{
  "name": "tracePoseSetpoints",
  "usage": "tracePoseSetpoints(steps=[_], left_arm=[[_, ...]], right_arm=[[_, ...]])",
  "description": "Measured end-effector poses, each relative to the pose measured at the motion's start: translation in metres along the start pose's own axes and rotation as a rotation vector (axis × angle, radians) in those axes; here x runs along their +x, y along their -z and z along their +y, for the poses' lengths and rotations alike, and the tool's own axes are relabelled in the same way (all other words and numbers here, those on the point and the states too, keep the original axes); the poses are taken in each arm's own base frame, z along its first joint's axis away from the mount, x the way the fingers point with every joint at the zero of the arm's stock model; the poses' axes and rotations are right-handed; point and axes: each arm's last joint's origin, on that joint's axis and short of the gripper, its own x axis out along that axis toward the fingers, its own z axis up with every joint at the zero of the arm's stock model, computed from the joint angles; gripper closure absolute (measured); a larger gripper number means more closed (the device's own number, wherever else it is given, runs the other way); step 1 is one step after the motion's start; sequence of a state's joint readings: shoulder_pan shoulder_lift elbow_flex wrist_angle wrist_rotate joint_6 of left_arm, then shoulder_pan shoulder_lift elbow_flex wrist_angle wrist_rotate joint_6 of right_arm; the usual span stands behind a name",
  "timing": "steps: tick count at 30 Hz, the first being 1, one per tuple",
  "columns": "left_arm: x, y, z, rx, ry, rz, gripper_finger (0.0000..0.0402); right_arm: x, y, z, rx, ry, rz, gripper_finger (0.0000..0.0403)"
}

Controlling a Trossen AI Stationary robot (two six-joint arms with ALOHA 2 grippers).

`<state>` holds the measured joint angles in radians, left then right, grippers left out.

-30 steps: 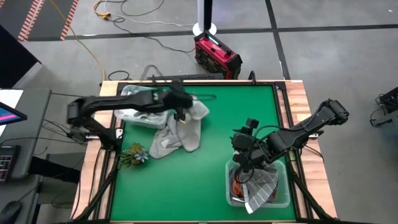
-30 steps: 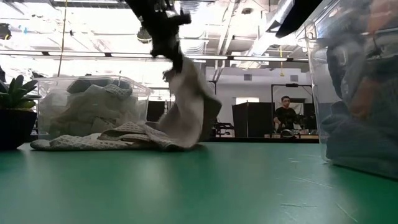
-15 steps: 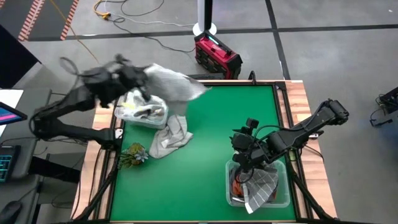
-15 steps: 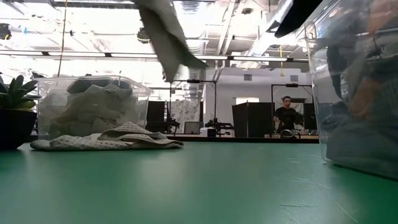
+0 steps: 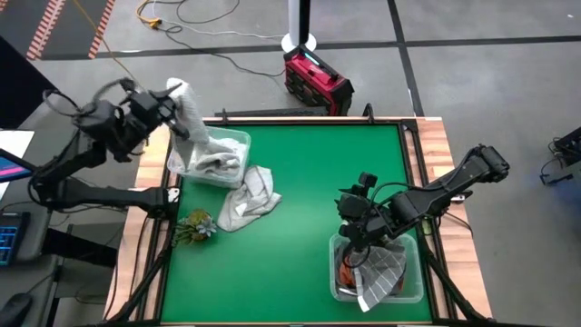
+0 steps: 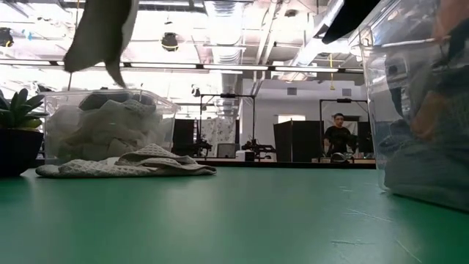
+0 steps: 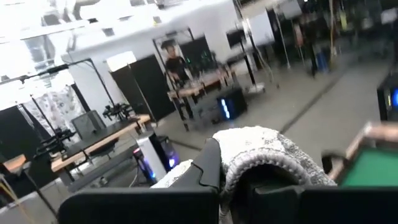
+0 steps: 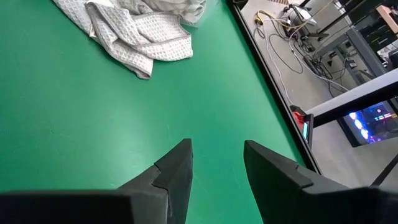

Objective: Sort towels by color in basket
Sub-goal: Put the light gray towel into the top transparent bin

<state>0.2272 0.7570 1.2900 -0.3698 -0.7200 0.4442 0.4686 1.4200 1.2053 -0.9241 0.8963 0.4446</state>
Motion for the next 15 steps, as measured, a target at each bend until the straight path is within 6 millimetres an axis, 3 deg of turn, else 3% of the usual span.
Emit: tracePoseSetpoints(steps=[7,15], left_arm=[[0.011,0.035,-0.028,0.135,0.095,0.219,0.0401],[0.029,0.078,-0.056,0.091,0.071,0.348,0.0401]], right_arm=[[0.0,-0.001,0.0,0.0,-0.002,-0.005,0.0223],[0.0,-0.004,0.002,-0.018,-0.013,-0.031,0.0223]])
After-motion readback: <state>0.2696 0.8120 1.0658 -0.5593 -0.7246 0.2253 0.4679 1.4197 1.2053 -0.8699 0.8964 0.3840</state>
